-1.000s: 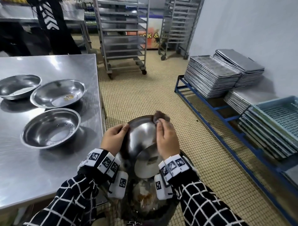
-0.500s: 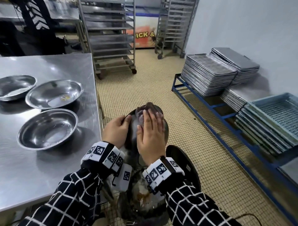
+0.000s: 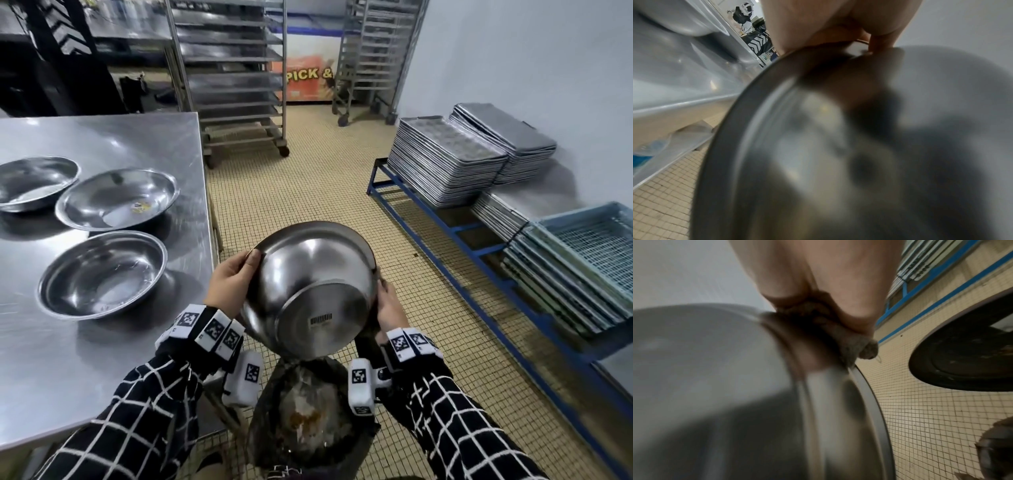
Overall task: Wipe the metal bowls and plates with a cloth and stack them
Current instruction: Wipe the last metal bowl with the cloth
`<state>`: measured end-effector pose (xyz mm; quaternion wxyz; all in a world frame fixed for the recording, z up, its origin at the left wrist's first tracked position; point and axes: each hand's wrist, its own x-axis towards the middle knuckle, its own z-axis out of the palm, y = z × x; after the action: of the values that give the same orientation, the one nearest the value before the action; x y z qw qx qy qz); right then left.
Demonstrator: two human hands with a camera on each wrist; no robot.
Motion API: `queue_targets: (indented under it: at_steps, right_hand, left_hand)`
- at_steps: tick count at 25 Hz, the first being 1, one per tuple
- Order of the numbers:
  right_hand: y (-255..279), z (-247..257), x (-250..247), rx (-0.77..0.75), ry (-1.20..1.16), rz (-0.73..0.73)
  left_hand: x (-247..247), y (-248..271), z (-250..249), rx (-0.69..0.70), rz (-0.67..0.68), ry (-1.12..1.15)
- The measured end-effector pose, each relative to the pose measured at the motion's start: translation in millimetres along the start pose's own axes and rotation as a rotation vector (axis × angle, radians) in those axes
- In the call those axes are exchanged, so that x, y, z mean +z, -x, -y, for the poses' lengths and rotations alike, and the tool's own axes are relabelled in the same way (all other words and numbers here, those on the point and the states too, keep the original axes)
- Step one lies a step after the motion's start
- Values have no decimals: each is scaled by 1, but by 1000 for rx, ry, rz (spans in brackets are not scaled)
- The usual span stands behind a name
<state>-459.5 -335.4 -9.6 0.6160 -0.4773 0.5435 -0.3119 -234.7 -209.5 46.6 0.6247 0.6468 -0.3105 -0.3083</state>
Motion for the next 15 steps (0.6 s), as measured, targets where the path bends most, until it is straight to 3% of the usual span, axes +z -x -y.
queue_targets:
  at_steps: [3,6,12,15]
  right_hand:
    - [3,6,-6,-146,-12,-80]
    - [10,36,-11,-358,317,-99]
    - [18,82,0,-758,866,89]
    - [22,86,16,-808,853,143]
  left_hand:
    - [-8,-10,20,-22,59,-66]
    - [-8,-7,23,39,144,-130]
    - [13,5,-12,177,314,-399]
    - [20,3,-22,255,215,-549]
